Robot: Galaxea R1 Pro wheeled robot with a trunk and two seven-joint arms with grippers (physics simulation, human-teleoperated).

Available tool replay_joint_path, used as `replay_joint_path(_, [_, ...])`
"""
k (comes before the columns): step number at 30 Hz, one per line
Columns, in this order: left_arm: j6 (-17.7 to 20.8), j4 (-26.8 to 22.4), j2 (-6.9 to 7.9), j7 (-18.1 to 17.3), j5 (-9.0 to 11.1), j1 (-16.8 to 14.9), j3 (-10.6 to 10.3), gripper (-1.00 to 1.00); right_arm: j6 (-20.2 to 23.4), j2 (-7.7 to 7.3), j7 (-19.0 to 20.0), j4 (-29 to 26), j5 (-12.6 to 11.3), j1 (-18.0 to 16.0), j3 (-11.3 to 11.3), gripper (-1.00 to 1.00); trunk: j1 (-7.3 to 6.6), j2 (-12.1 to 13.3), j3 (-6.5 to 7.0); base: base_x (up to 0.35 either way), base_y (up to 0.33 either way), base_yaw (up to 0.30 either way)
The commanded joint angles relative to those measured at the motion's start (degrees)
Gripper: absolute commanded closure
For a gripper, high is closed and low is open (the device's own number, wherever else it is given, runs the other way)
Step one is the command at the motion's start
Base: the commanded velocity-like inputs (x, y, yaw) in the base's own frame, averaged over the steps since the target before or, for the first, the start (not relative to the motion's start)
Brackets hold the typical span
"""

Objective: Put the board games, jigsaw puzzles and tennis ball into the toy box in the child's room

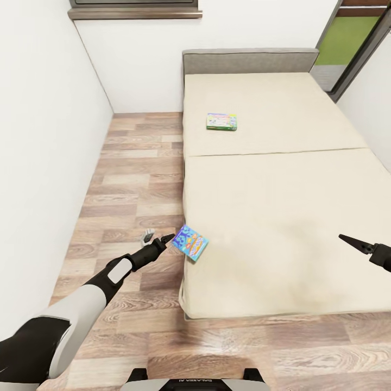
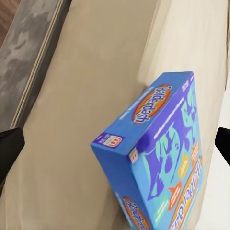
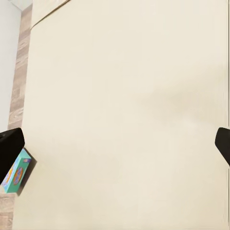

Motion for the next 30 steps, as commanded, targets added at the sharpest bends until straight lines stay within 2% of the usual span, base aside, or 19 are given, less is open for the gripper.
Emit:
replay_joint_path(1, [0.4,0.0,0.05,0.0,0.6,0.0,-0.3,-1.00,0.4,0.00,0.0,0.0,-0.2,0.0,0.0,-1.00,0.00,0.0,-0.03,0.000,0.000,-0.120])
replay_joint_path(12, [0.4,0.0,0.07,-0.1,0.6,0.0,-0.3,-1.00,0.4,-0.03,0.6,0.0,-0.2,0.0,0.0,-1.00,0.00,0.0,-0.03,0.000,0.000,-0.134])
replay_joint_path(30, [0.4,0.0,0.05,-0.1,0.6,0.0,-0.4,-1.00,0.4,-0.10,0.8,0.0,-0.2,0.0,-0.2,-1.00,0.00,0.0,-0.03,0.000,0.000,-0.026])
